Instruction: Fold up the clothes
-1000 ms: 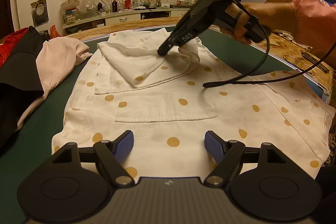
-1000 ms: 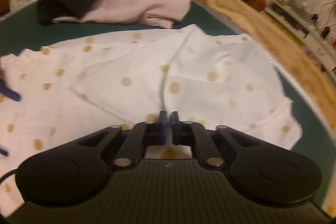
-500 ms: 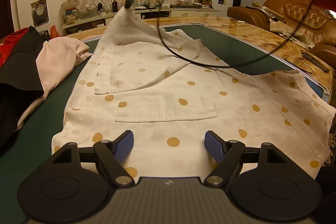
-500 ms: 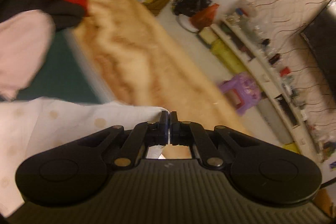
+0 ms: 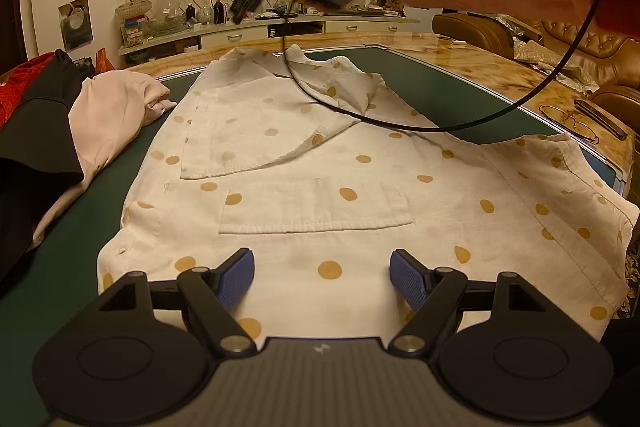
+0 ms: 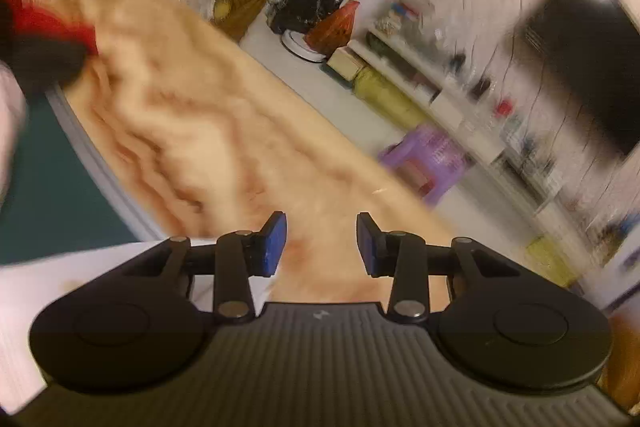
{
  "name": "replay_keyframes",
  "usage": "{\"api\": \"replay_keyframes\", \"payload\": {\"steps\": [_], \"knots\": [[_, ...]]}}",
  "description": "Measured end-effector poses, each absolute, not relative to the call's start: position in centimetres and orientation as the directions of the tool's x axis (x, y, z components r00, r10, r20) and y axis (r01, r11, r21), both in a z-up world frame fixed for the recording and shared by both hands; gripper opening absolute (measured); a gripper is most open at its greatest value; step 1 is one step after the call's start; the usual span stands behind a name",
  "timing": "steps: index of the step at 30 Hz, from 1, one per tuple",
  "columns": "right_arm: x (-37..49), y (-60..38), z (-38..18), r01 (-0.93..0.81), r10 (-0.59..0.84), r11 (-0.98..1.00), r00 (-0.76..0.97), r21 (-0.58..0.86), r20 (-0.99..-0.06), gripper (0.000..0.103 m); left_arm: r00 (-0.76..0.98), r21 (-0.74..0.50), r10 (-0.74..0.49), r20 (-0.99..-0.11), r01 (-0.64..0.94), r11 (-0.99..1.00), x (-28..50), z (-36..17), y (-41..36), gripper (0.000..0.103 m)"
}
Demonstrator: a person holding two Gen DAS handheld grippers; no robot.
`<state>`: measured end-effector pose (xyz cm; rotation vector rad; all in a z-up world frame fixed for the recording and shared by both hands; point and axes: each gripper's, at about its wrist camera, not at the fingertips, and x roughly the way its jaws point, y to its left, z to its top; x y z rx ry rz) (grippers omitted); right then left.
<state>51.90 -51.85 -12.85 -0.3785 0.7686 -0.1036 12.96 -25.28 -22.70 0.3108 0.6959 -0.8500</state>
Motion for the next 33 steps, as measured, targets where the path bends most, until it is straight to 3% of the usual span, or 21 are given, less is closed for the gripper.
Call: {"api": "replay_keyframes", "payload": {"steps": [5, 11, 17, 20, 28, 30, 31, 33], "knots": [[43.6, -57.0, -10.9, -0.039, -0.015, 0.997, 0.700, -0.059, -0.714, 0.045, 0.459, -0.019, -0.581, -0.672, 0.774, 0.633, 13.0, -22.7, -25.3, 0.080], [32.1, -59.7, -12.0, -0.064, 0.132, 0.991, 0.685, 0.121, -0.716, 0.045, 0.459, -0.018, -0.580, -0.673, 0.774, 0.633, 13.0, -22.7, -25.3, 0.080], [25.8, -54.5, -13.9, -0.289, 0.180, 0.957, 0.669, -0.029, -0.722, 0.045, 0.460, -0.014, -0.578, -0.674, 0.774, 0.633, 13.0, -22.7, -25.3, 0.080], [25.8, -51.6, -14.1, -0.347, 0.175, 0.932, 0.683, -0.104, -0.709, 0.045, 0.461, -0.011, -0.576, -0.675, 0.774, 0.633, 12.9, -22.7, -25.4, 0.080], [28.1, -47.7, -15.4, -0.480, 0.176, 0.863, 0.583, -0.160, -0.793, 0.044, 0.460, -0.009, -0.574, -0.677, 0.775, 0.631, 12.8, -22.7, -25.4, 0.081], [28.6, -47.3, -15.8, -0.504, 0.166, 0.846, 0.558, -0.174, -0.813, 0.030, 0.459, -0.008, -0.575, -0.678, 0.777, 0.630, 12.8, -22.7, -25.5, 0.082], [28.6, -47.3, -16.0, -0.513, 0.159, 0.839, 0.551, -0.182, -0.819, 0.012, 0.459, -0.009, -0.575, -0.678, 0.777, 0.630, 12.8, -22.7, -25.4, 0.082], [28.5, -47.3, -16.3, -0.518, 0.146, 0.832, 0.552, -0.200, -0.821, 0.007, 0.458, -0.009, -0.575, -0.678, 0.777, 0.630, 12.8, -22.7, -25.4, 0.082]]}}
